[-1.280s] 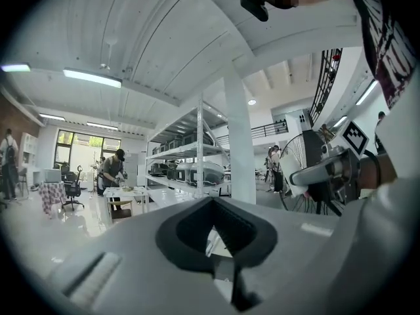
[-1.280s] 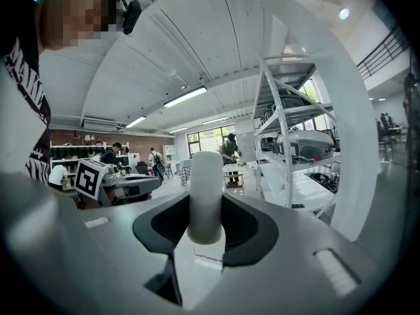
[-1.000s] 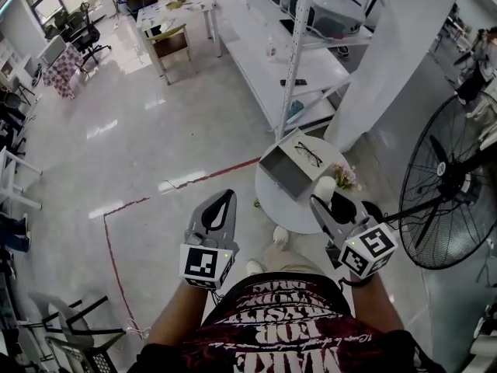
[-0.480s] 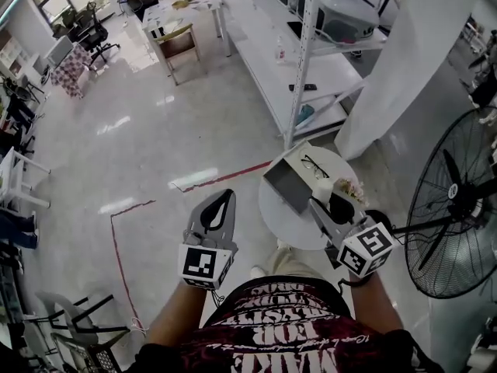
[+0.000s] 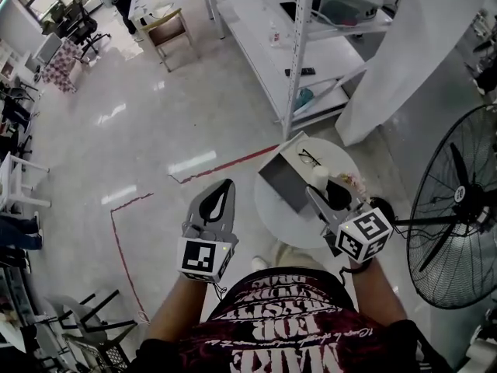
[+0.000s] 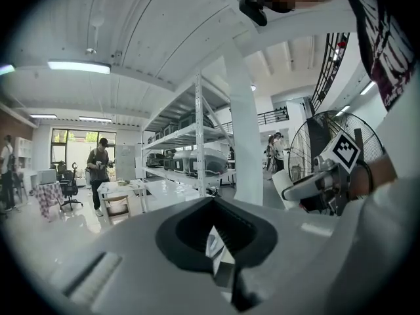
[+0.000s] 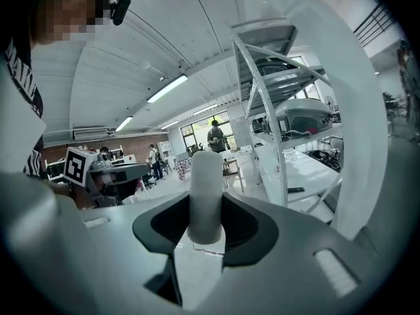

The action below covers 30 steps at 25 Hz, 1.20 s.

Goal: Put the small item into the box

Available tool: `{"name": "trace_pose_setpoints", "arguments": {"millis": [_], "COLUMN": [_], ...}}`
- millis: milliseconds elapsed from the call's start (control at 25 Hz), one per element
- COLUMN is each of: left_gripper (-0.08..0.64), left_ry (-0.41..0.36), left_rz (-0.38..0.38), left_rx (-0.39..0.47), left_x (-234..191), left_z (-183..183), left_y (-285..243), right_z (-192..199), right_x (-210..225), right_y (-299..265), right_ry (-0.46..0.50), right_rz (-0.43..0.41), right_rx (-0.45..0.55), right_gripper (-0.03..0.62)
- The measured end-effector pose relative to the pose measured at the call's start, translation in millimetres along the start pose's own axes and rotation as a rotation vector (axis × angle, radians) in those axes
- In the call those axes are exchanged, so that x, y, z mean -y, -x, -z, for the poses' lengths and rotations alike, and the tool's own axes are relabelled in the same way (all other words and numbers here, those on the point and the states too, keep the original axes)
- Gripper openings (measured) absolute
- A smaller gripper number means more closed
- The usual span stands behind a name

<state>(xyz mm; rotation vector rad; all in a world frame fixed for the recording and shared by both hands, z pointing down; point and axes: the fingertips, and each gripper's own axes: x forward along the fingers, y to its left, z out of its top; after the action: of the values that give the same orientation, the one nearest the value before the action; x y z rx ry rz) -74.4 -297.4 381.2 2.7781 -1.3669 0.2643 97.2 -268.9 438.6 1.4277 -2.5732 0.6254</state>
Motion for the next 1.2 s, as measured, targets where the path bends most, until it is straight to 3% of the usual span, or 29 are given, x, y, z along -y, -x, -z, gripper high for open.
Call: {"name": "trace_pose_setpoints", "arguments": {"millis": [680, 1200], "left_gripper": [0.002, 0.002], "left_ry": [0.019, 0.023], "left_rz": [0.010, 0.029], "left_rx": [-0.075, -0.085], "left_x": [-12, -7], "left_z": [38, 67], "left_y": [-56, -73], "right_z": [97, 210], "right_x": [65, 100], "right_y": [-81, -114], "right_ry": [-0.069, -0.128], "right_rz": [0.008, 0.043], "right_rx": [-0.227, -0.453], "right_gripper": [0.166, 0.166]}}
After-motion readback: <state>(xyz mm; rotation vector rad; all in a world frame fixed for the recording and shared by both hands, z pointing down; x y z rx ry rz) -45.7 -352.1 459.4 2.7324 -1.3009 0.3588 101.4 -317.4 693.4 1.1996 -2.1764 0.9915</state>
